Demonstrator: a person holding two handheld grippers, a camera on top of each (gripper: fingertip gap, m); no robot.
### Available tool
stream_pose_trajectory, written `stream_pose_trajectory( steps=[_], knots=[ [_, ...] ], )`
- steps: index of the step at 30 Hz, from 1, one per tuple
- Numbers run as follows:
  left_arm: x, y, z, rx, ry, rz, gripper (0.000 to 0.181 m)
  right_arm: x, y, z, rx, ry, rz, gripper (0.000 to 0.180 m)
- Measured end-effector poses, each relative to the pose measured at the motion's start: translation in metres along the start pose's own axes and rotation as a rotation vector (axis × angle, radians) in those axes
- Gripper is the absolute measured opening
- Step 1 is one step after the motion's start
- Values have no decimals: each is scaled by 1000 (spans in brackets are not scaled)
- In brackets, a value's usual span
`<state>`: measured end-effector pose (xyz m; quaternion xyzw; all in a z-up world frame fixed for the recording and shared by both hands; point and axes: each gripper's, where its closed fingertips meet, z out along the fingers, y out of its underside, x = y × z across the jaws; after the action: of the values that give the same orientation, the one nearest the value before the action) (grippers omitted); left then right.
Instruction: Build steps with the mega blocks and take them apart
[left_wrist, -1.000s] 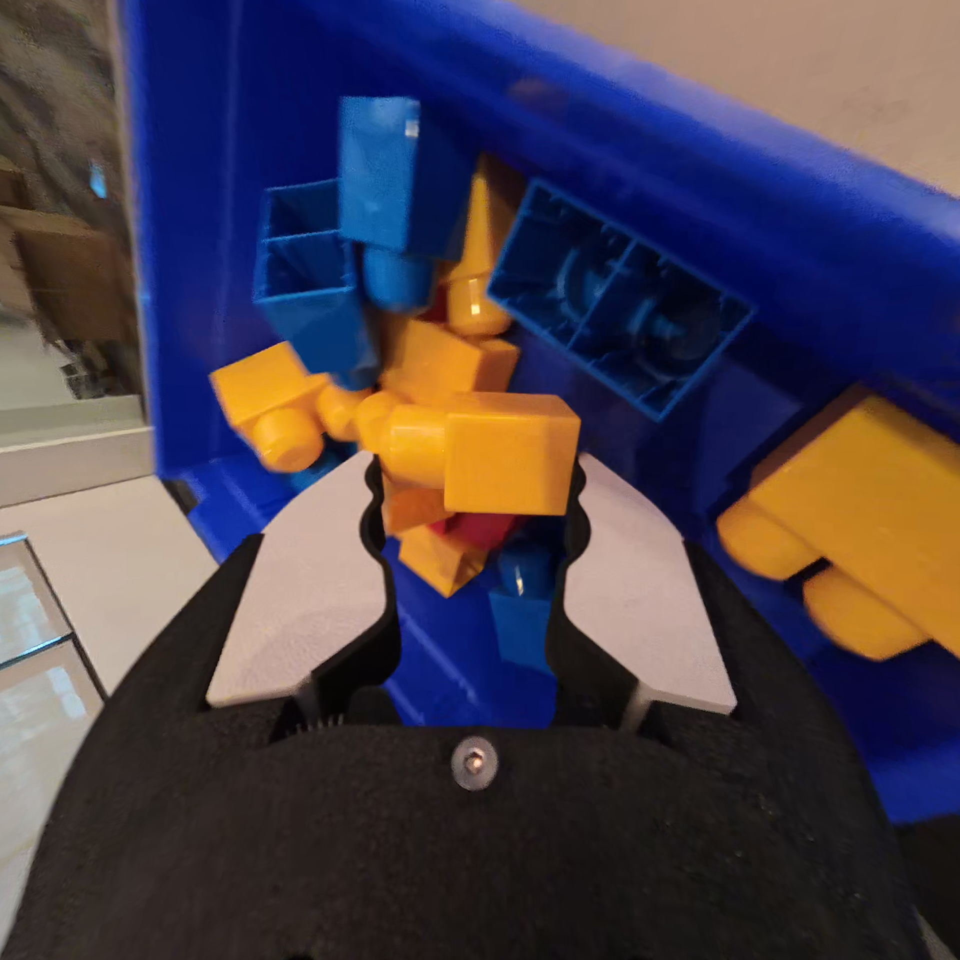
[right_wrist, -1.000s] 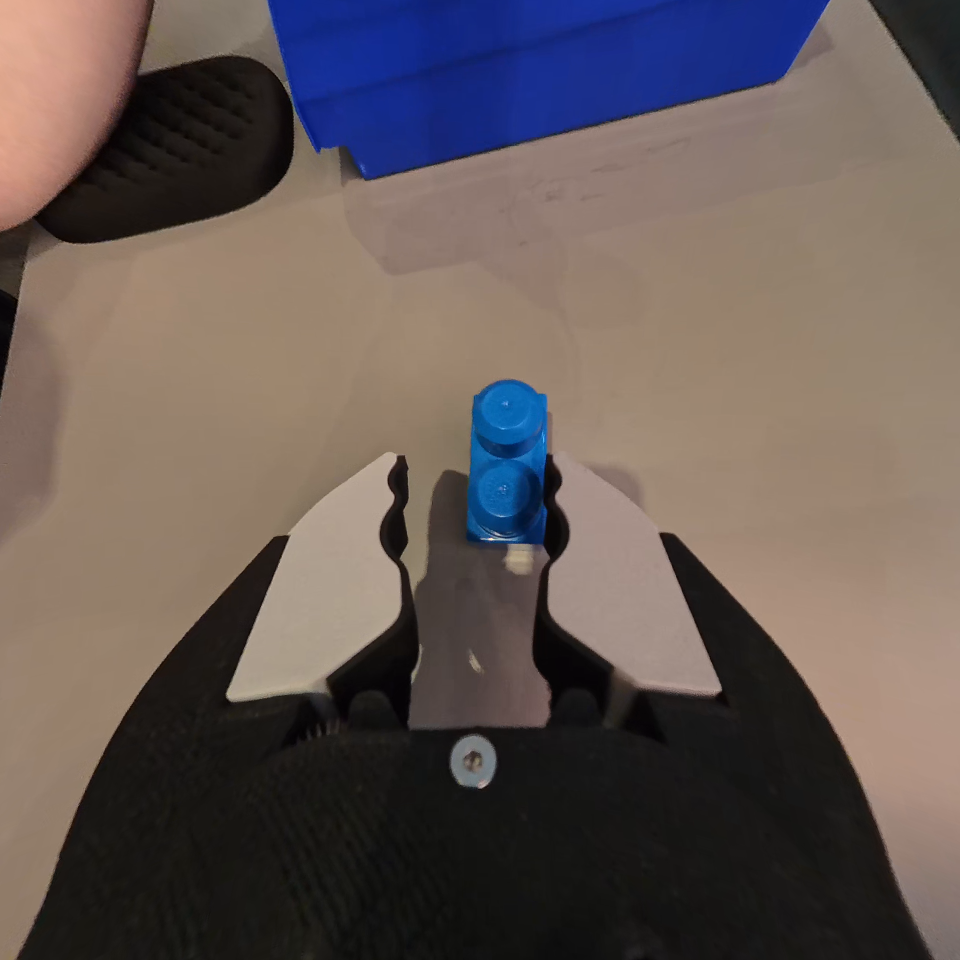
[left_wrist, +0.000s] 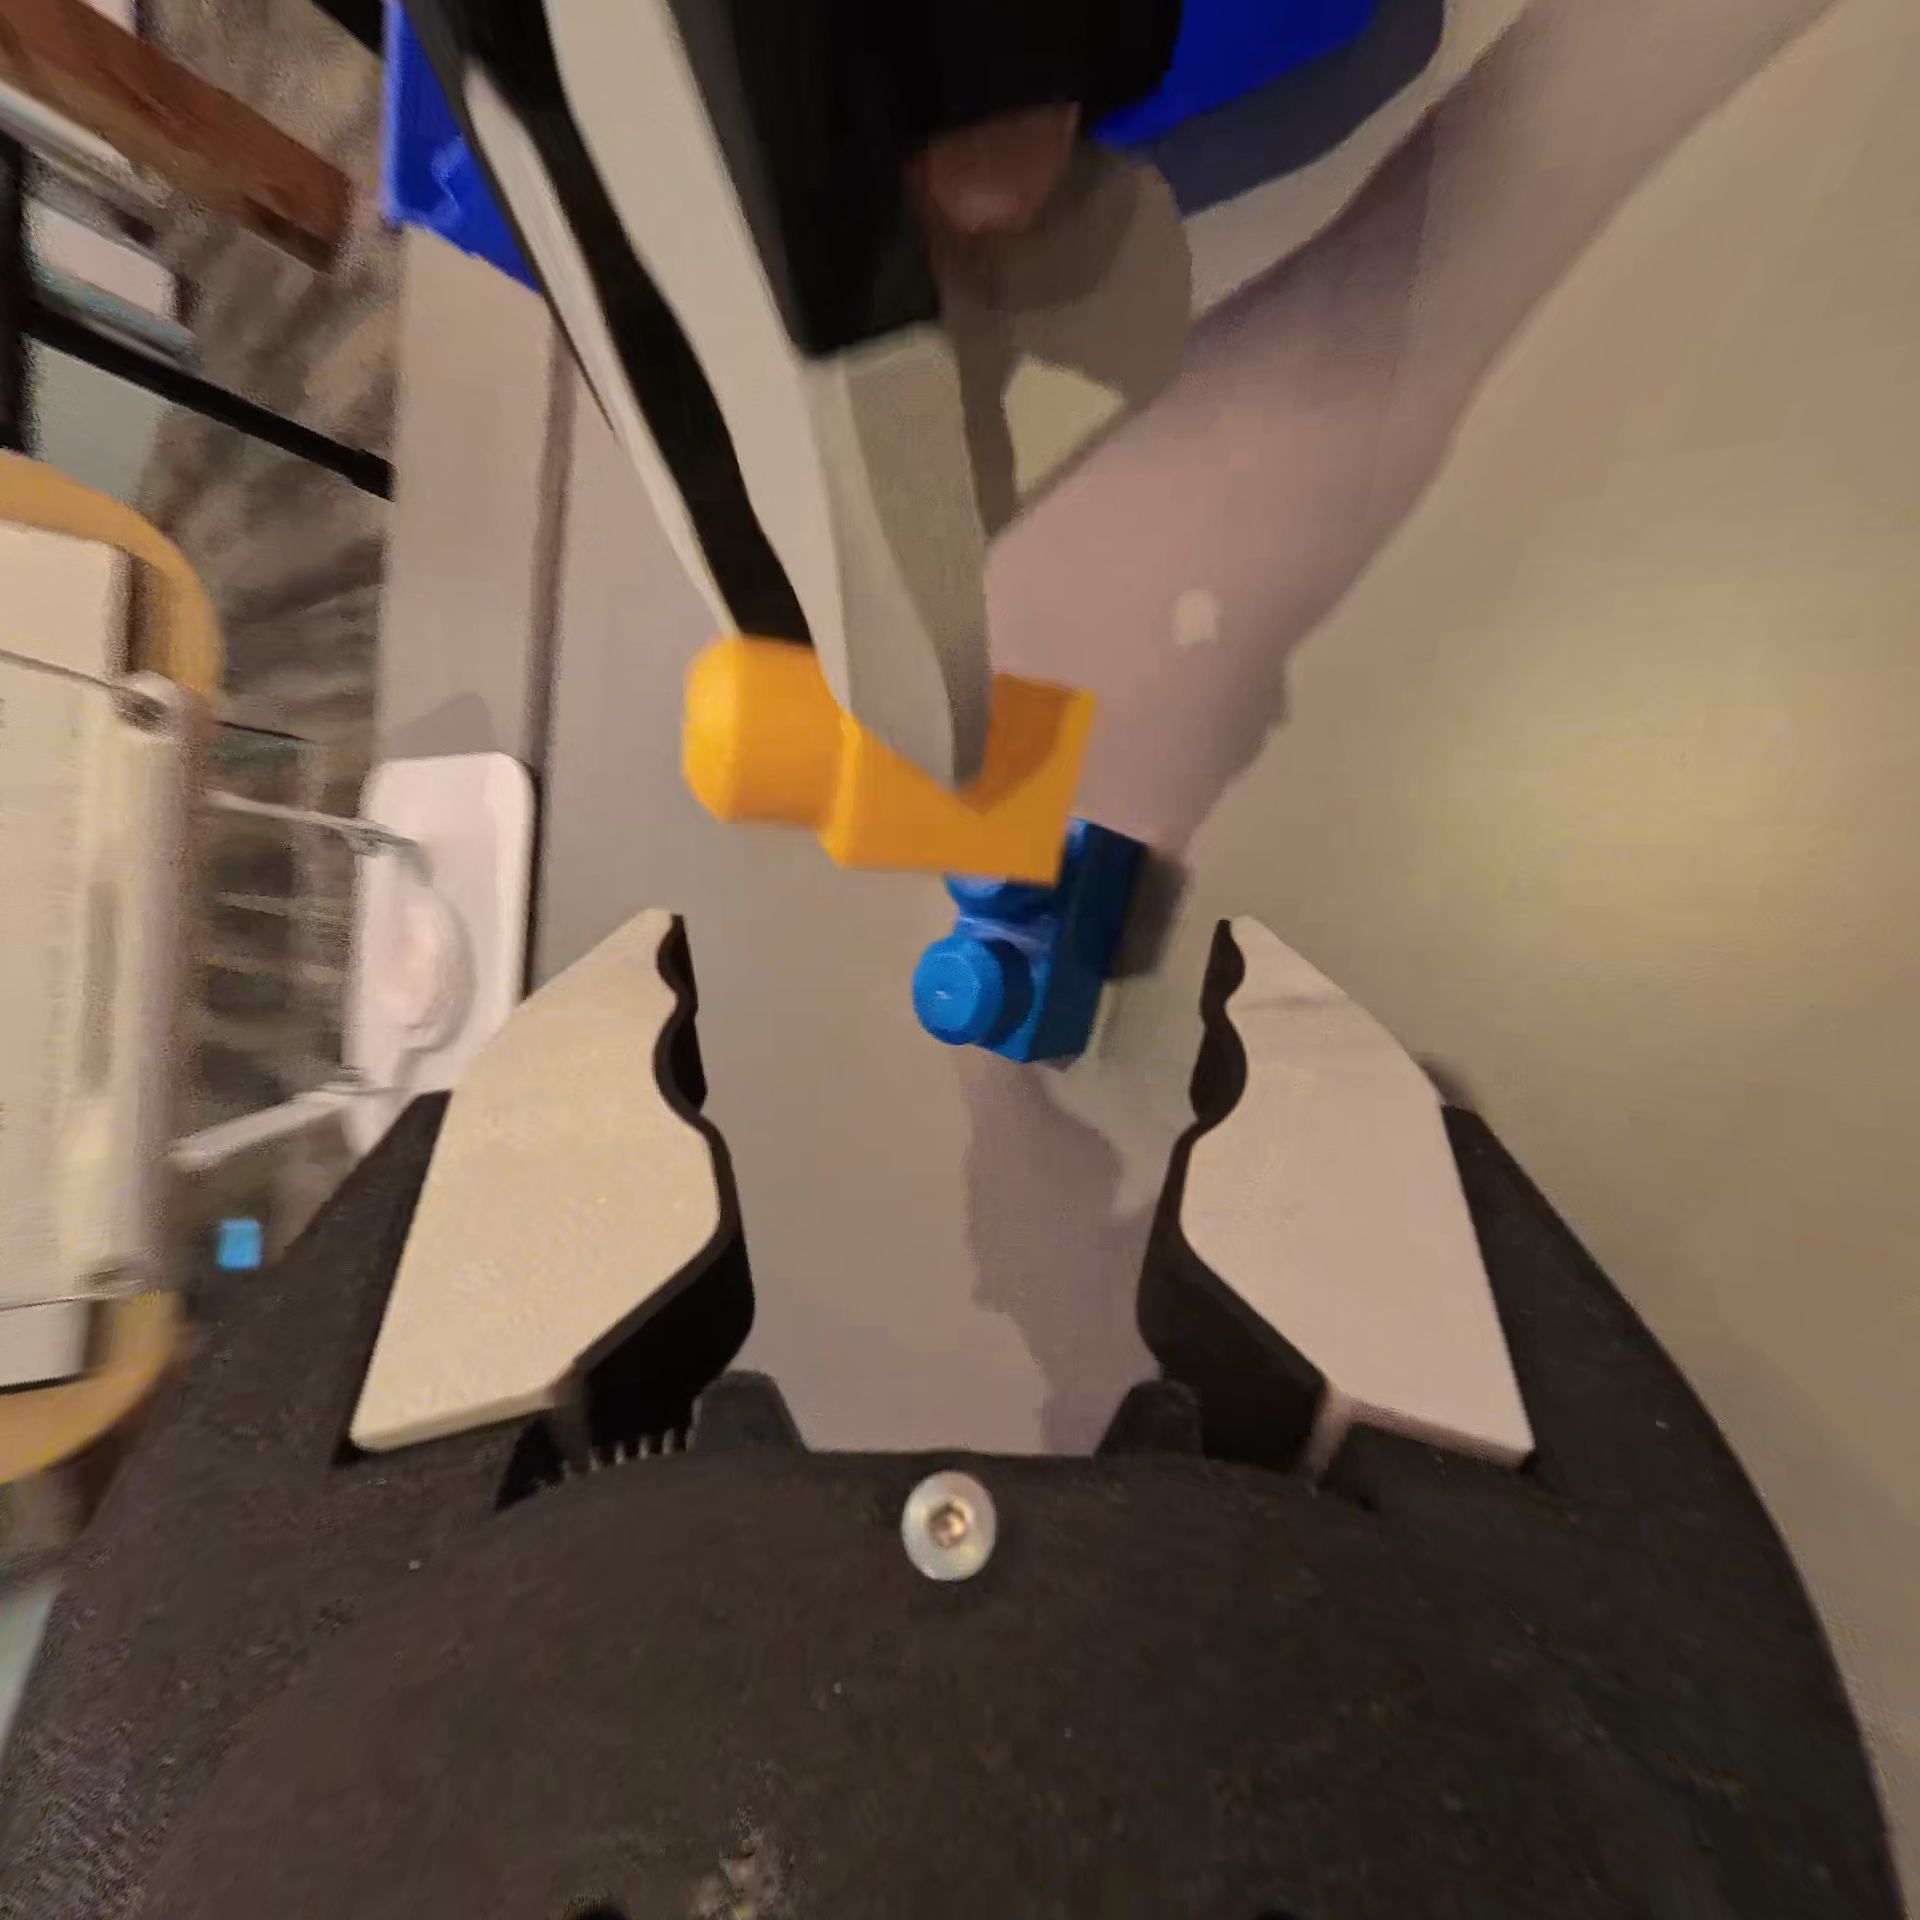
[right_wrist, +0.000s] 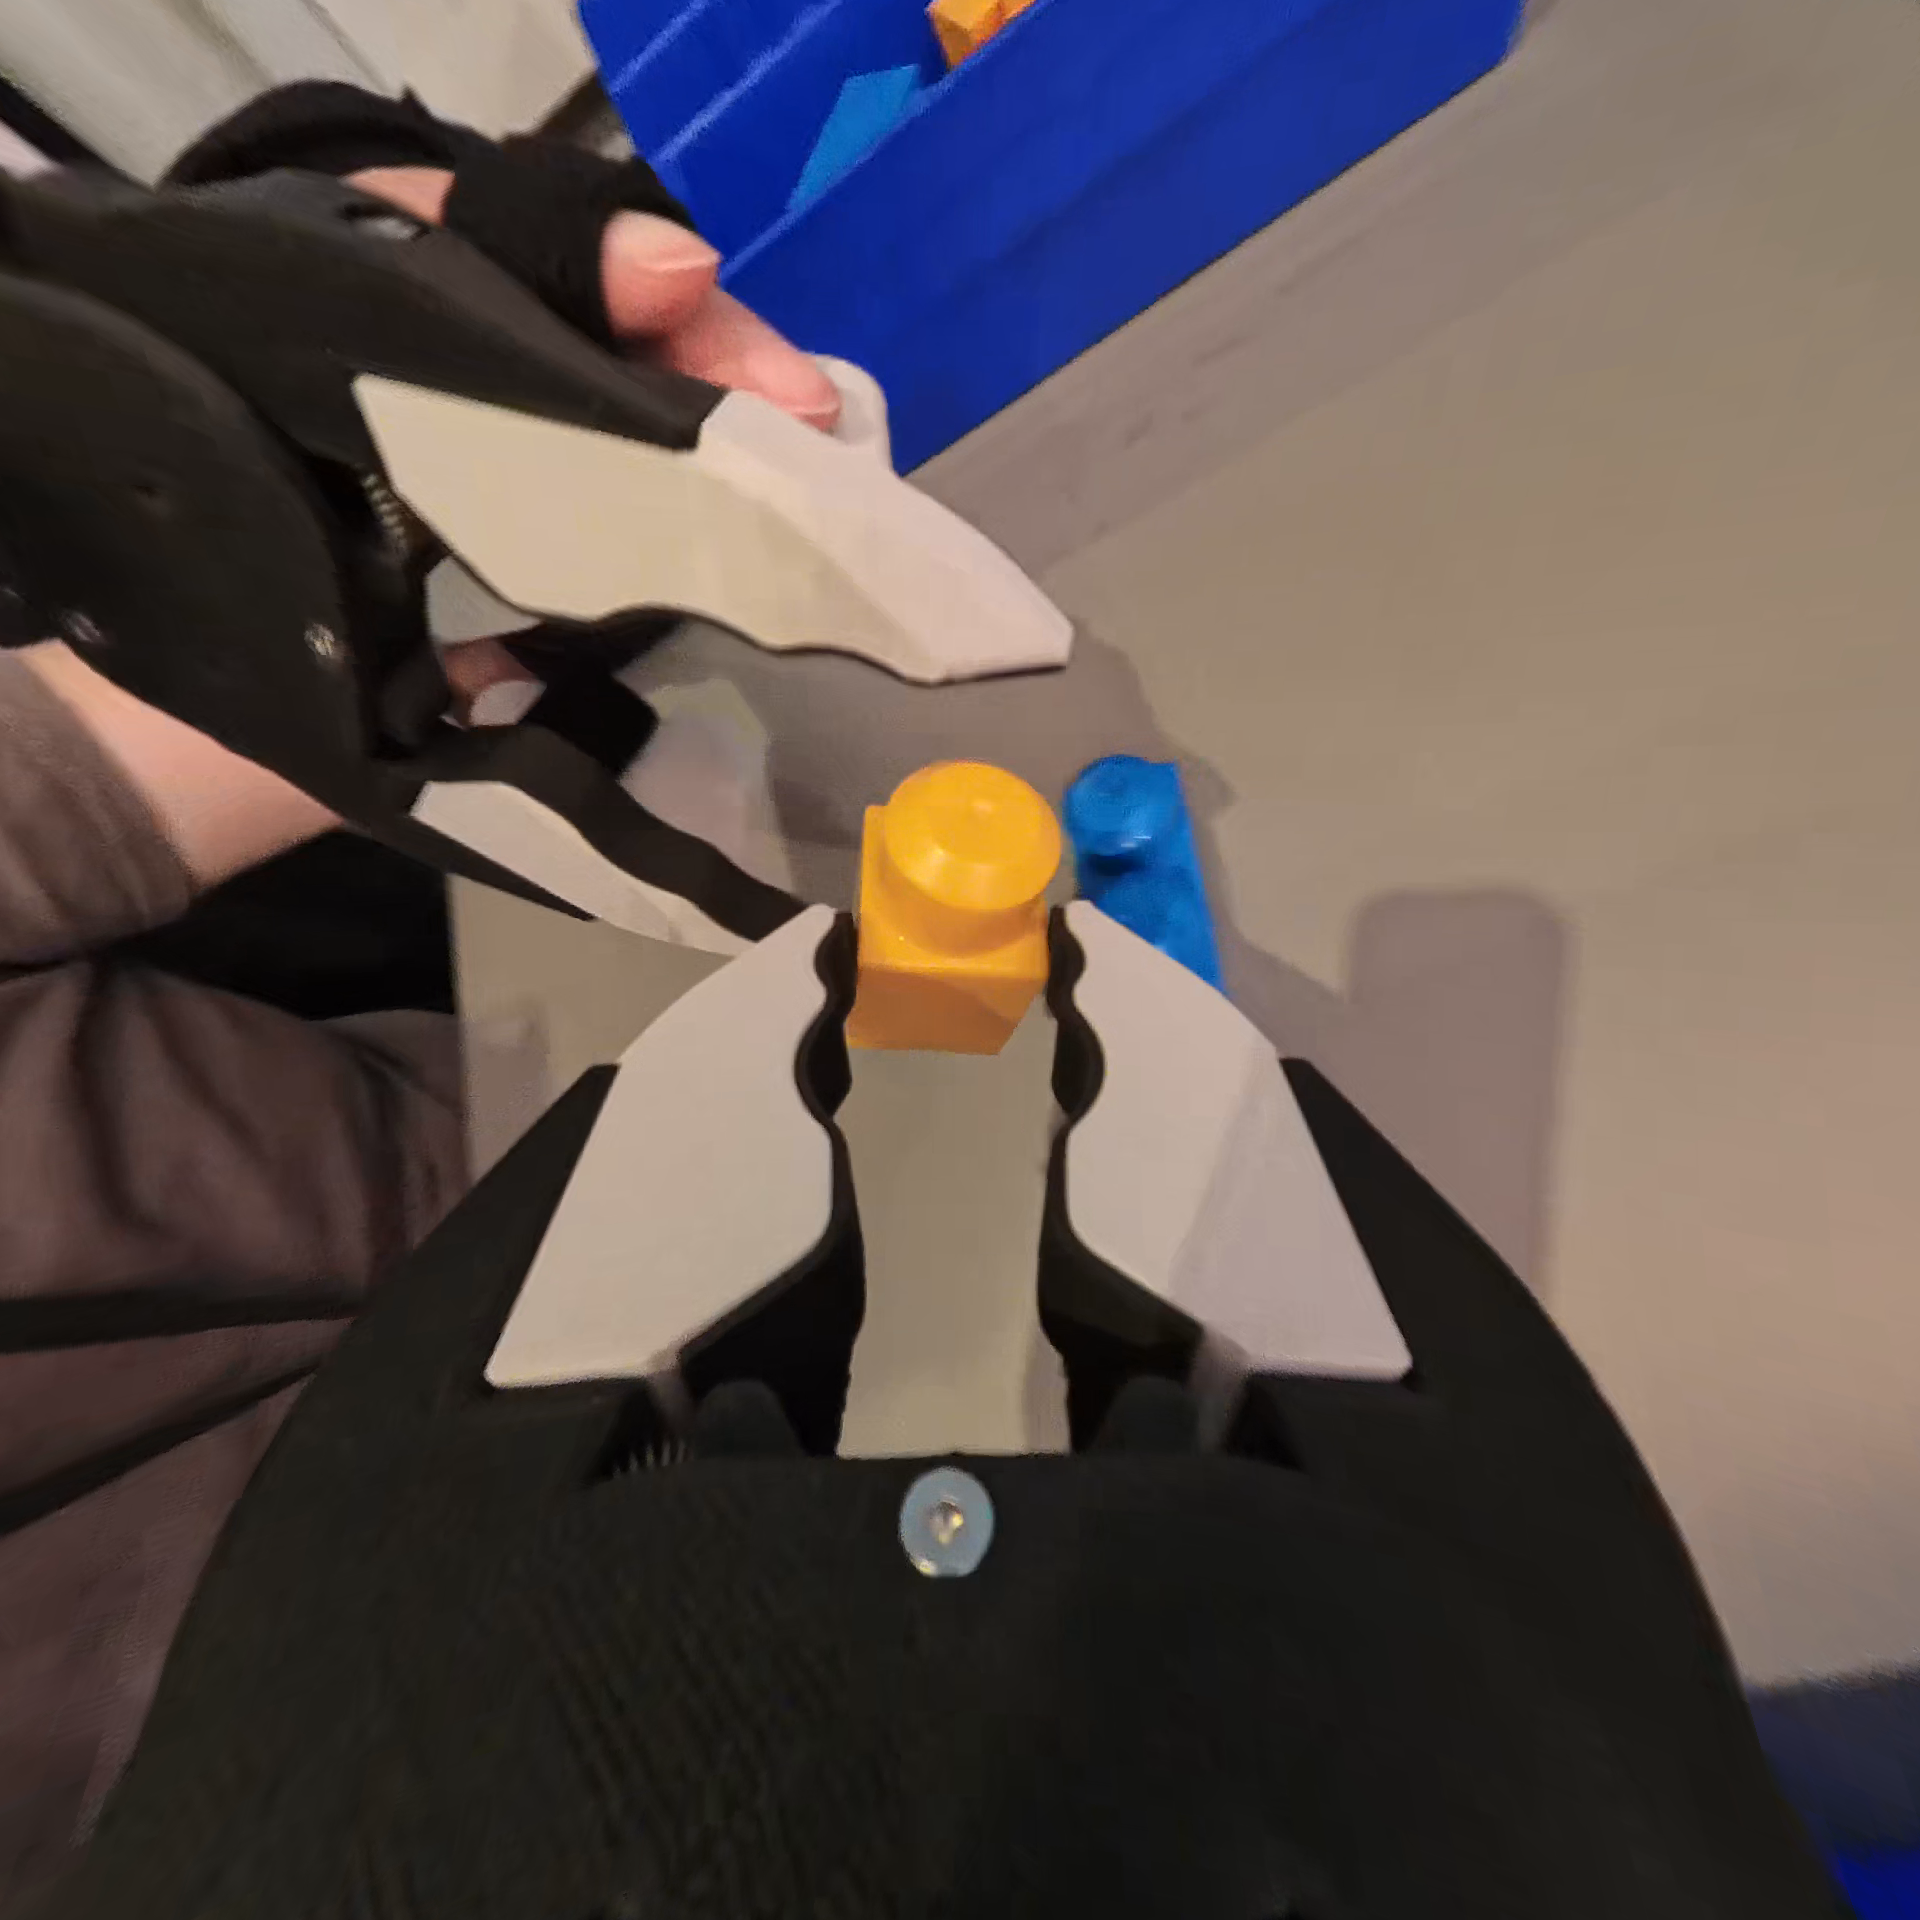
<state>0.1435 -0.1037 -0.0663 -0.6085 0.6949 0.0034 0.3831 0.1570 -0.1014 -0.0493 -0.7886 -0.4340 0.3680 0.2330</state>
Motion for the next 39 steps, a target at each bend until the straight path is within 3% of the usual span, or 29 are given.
stream_pose_trajectory(
  steps=[3,5,7,12,15,19,28,31,33,36,39],
  knots=[
    [1,21,22,-25,86,-153,93,41,0,-16,20,201,-11,36],
    [1,34,37,-55,105,-223,83,63,5,-22,9,297,0,36],
    [2,40,49,-61,116,-281,73,74,9,-20,12,323,36,36],
    [19,55,67,-106,203,-311,72,93,18,-5,-3,416,73,36],
    [25,56,73,-112,233,-333,51,108,29,4,-51,512,71,36],
    [27,49,67,-72,295,-392,38,125,37,12,-60,582,82,36],
    [-14,46,23,-2,209,-457,37,134,48,13,-110,560,120,39],
    [-28,39,1,67,201,-500,36,130,30,-3,-73,628,43,46],
    [-33,27,-16,158,227,-538,36,116,-1,-21,57,656,-71,48],
    [-38,8,-43,275,263,-559,36,52,-45,-28,308,404,-285,48],
    [-38,-6,-61,349,283,-549,36,-6,-52,-28,392,73,-358,48]
  ],
)
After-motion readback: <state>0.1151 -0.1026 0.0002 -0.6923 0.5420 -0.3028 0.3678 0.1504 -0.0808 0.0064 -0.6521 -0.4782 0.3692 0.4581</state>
